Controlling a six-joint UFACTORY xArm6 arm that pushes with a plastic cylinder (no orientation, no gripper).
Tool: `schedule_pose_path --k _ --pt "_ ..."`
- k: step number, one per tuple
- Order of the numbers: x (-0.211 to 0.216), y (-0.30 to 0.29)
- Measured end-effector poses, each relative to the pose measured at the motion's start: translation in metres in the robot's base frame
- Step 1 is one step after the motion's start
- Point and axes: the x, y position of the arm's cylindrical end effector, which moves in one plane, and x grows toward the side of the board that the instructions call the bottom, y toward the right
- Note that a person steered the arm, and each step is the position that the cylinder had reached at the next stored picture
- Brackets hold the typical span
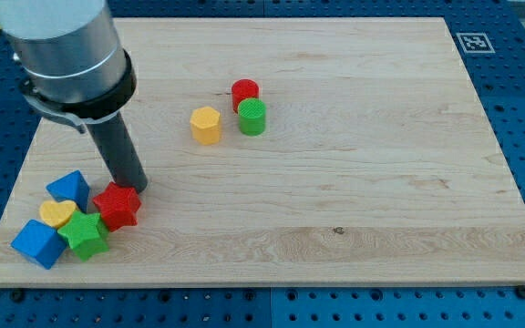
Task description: Place robot arm to the right side of green circle
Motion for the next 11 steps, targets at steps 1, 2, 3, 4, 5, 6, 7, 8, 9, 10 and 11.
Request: schedule_pose_path --k 1,2,3,4,5,6,7,8,9,10,11 --pt "-0.007 -0.005" --pt "-0.022 0.028" --pt "-0.028 0.098" --pt "-0.041 0.172" --pt "-0.063 0.243" --pt "-0.111 0.300" --pt "-0.143 0.306" --pt "-0.134 0.276" --pt "-0.112 0.224" --pt "-0.110 0.175" --pt "-0.129 0.145"
